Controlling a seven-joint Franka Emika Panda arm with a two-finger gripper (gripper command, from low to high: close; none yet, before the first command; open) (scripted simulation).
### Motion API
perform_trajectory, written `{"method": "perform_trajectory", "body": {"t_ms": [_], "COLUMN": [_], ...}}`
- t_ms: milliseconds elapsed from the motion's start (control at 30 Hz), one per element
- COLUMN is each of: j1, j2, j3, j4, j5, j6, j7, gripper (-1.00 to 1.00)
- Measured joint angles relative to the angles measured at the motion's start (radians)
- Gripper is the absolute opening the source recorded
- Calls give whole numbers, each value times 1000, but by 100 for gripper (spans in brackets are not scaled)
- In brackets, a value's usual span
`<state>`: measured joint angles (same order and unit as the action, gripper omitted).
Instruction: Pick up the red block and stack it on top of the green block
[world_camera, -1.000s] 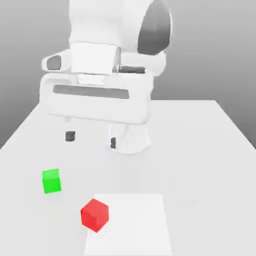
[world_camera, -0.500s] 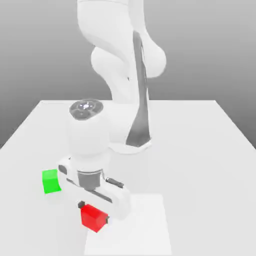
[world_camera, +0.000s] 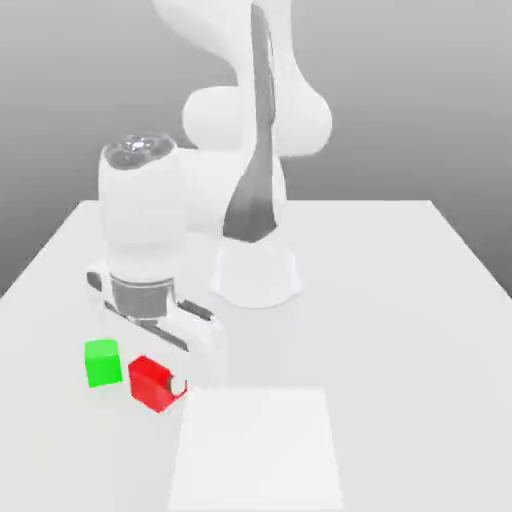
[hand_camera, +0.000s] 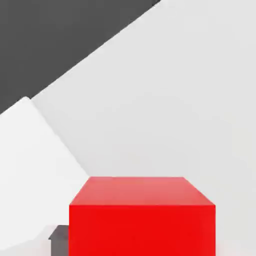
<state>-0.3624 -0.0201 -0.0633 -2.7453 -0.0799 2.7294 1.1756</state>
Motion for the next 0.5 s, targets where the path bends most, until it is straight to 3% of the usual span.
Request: {"method": "perform_trajectory", "body": {"t_ms": [333, 500], "j1": [-174, -157], "j2": [-185, -56], "j3": [-154, -178], "j4": [-138, -142], "j5": [-31, 43], "j6": [-47, 85], "j7": [-89, -148], "gripper": [-100, -100]}}
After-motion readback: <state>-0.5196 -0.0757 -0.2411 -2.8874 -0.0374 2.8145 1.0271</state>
